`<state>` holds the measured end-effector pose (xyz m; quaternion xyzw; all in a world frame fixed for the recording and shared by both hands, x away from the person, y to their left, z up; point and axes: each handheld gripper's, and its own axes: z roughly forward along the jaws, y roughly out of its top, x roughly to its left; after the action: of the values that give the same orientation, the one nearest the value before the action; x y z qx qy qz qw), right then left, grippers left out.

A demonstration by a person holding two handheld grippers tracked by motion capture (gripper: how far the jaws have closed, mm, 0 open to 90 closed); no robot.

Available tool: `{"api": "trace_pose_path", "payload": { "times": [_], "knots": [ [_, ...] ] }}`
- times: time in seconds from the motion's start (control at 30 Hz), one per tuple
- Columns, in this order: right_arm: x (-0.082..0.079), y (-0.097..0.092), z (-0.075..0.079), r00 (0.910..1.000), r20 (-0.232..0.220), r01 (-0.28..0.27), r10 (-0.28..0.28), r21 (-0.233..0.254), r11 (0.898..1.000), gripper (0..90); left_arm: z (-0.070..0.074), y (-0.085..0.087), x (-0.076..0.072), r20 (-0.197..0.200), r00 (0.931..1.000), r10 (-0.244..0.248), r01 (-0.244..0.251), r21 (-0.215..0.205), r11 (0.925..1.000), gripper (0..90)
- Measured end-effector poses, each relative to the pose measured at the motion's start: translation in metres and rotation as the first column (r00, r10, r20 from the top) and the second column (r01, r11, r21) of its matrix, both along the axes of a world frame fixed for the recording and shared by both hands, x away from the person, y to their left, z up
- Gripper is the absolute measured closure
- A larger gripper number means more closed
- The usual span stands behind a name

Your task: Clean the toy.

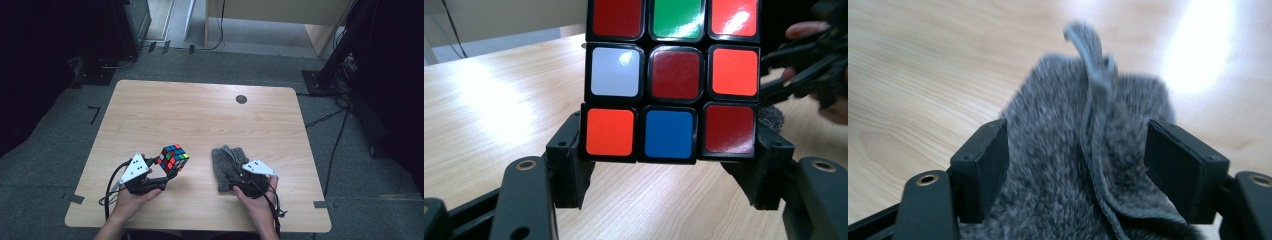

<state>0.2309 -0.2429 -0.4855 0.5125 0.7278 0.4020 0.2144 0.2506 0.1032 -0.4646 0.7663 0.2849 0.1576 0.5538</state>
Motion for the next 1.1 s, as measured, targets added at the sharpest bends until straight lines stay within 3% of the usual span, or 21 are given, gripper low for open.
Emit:
{"api": "trace_pose_path", "payload": {
  "times": [0.17, 0.3, 0.47, 0.57, 0.7, 0.83, 0.93, 1.0, 1.03, 1.1],
  "knots": [
    [0.009, 0.003, -0.022, 0.9968, -0.077, 0.018, -0.02, -0.026, 1.0, 32.3, 0.0, -0.001, -0.001, 0.006, 1.0, -0.005, 0.005, 0.01, 0.9999, 34.1],
    [0.008, 0.011, -0.028, 0.9979, -0.064, -0.012, 0.007, -0.09, 0.996, 35.5, -0.002, -0.001, -0.001, 0.006, 1.0, -0.007, 0.007, 0.017, 0.9998, 34.2],
    [0.009, 0.007, -0.034, 0.9968, -0.079, 0.008, -0.01, -0.023, 1.0, 35.5, -0.002, -0.004, -0.004, 0.01, 0.9999, -0.007, 0.007, 0.016, 0.9998, 34.2],
    [0.006, 0.01, -0.037, 0.9986, -0.048, 0.02, -0.022, -0.043, 0.999, 34.6, -0.002, -0.005, -0.004, 0.001, 0.9999, -0.015, 0.015, 0.02, 0.9997, 34.2],
    [0.006, 0.011, -0.037, 0.9985, -0.048, 0.025, -0.027, -0.05, 0.998, 35.9, -0.002, -0.006, -0.003, -0.01, 0.9999, -0.012, 0.012, 0.015, 0.9998, 34.2],
    [0.004, 0.012, -0.036, 0.9995, -0.032, -0.008, 0.006, -0.045, 0.999, 60.5, -0.002, -0.006, -0.003, -0.009, 0.9999, -0.006, 0.006, 0.02, 0.9998, 34.2],
    [0.002, 0.015, -0.035, 0.9994, -0.026, -0.023, 0.022, -0.044, 0.999, 70.1, -0.002, -0.006, -0.003, -0.009, 0.9999, -0.006, 0.007, 0.027, 0.9996, 34.2],
    [0.002, 0.013, -0.031, 0.9985, -0.05, -0.024, 0.024, 0.001, 1.0, 72.2, -0.002, -0.007, -0.004, -0.008, 0.9998, -0.016, 0.016, 0.03, 0.9994, 34.2],
    [0.001, 0.011, -0.029, 0.9982, -0.053, -0.025, 0.028, 0.05, 0.998, 72.4, -0.002, -0.007, -0.005, -0.005, 0.9997, -0.023, 0.023, 0.033, 0.9992, 34.2],
    [-0.005, 0.008, -0.018, 0.999, 0.002, -0.046, 0.046, 0.132, 0.99, 72.5, -0.003, -0.01, -0.007, 0.006, 0.9993, -0.038, 0.037, 0.054, 0.9979, 34.2]
  ]
}}
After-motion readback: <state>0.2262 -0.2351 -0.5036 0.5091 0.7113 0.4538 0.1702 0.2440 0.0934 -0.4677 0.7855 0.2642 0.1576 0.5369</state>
